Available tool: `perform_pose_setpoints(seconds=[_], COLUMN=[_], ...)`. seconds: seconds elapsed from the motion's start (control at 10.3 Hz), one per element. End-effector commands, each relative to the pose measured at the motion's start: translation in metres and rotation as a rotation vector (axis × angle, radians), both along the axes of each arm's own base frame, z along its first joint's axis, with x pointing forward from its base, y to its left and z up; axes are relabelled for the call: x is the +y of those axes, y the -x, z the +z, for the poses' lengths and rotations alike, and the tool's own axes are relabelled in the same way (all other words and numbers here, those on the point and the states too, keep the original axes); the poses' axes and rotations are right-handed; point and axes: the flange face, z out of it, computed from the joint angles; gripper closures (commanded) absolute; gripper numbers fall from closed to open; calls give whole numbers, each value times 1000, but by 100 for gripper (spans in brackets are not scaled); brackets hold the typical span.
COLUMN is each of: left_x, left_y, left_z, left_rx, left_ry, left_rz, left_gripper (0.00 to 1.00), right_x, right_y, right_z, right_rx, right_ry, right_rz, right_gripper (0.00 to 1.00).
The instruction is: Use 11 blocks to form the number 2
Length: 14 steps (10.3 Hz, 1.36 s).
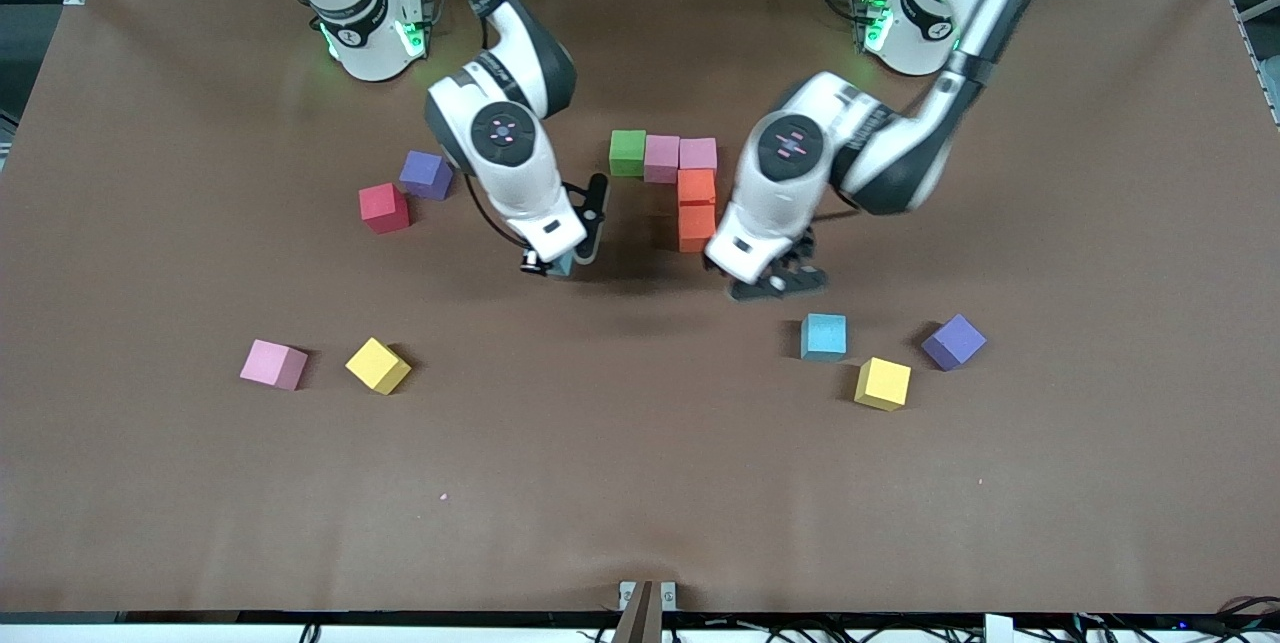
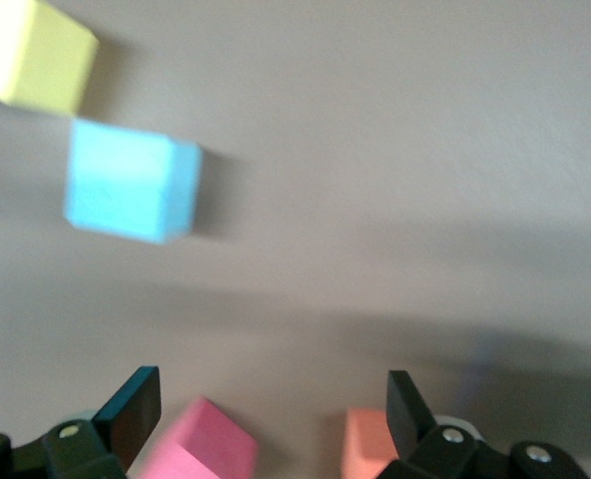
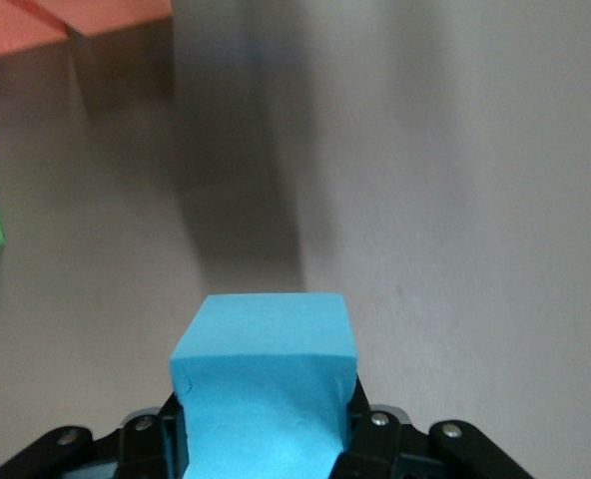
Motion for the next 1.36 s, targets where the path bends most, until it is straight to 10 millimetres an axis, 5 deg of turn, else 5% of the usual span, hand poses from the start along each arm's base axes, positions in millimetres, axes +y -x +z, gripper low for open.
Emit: perform_pose_setpoints(seconds=[0.0,0.29,0.58,1.26], left_x=[35,75,82,85], left_y=[-26,-59,-74,-77], left_z=[5,-23,-48,-100], left_rx=[-2,27,50,111], left_ry=[2,5,9,2], left_rz=[-34,-82,-61,-45], left_gripper=[0,0,0,0], right_x=[34,85,124,140], right_y=[-1,23,52,65], right_z=[-1,-16,-37,-70], right_rx=[-23,-26,-29,-22], right_ry=[-4,0,21,46], right_rz=[36,76,66,104], right_gripper=[51,51,51,48])
